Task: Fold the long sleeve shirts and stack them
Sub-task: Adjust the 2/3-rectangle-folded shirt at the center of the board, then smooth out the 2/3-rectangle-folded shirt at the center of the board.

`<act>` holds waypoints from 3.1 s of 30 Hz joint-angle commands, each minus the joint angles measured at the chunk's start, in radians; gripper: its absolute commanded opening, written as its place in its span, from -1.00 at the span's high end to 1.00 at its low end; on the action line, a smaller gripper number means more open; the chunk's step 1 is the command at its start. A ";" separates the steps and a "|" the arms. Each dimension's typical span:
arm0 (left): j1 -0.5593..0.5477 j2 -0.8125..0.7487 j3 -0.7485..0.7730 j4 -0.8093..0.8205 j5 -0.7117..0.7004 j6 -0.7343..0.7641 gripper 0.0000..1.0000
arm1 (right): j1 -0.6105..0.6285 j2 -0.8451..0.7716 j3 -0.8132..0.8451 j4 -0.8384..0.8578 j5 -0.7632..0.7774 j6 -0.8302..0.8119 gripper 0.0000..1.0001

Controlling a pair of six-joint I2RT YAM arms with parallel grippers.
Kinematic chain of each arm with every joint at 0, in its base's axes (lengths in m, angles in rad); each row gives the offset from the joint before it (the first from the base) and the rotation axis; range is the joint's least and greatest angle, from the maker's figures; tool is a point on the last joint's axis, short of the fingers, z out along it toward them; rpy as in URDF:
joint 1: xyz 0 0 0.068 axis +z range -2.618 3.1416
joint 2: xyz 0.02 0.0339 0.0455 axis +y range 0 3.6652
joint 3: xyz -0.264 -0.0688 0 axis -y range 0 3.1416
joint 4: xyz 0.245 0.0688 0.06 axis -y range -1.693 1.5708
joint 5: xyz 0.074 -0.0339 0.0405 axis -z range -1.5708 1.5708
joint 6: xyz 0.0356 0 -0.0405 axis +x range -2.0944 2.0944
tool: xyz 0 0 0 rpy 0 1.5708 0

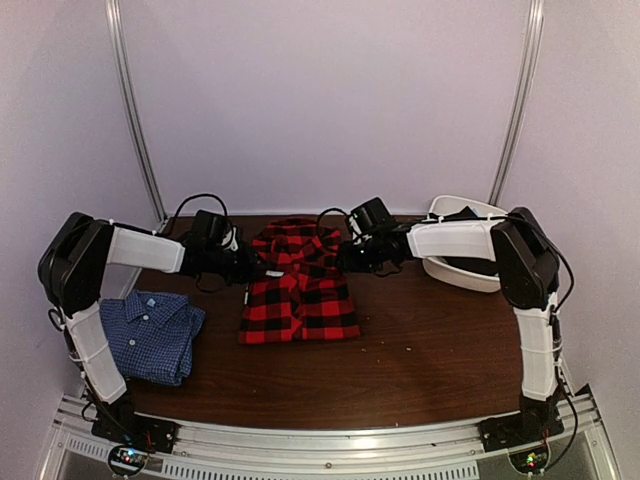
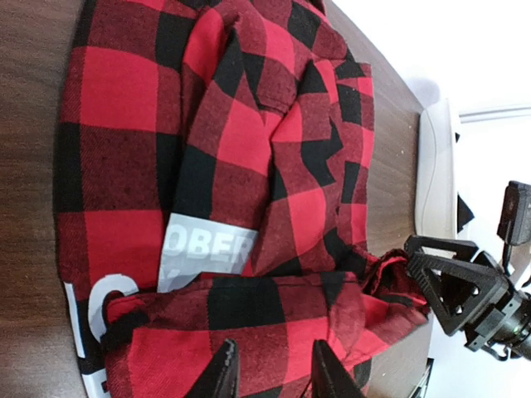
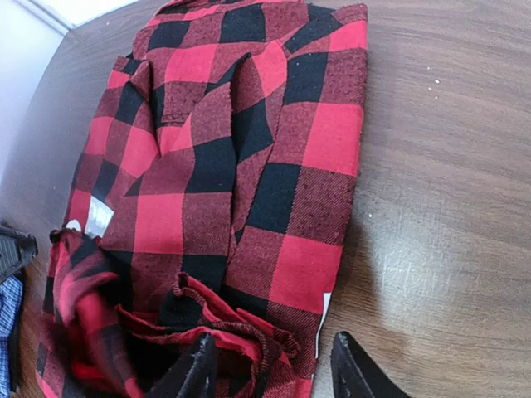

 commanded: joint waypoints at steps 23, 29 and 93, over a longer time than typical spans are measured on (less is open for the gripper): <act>-0.141 -0.218 -0.125 0.020 -0.047 0.063 0.23 | 0.168 -0.200 -0.184 0.023 0.014 -0.047 0.37; -0.240 -0.163 -0.149 0.085 -0.044 0.047 0.37 | 0.164 -0.063 -0.092 0.003 -0.020 -0.072 0.41; -0.343 -0.010 -0.205 0.135 -0.058 0.013 0.55 | 0.055 0.267 0.268 0.064 -0.447 -0.015 0.57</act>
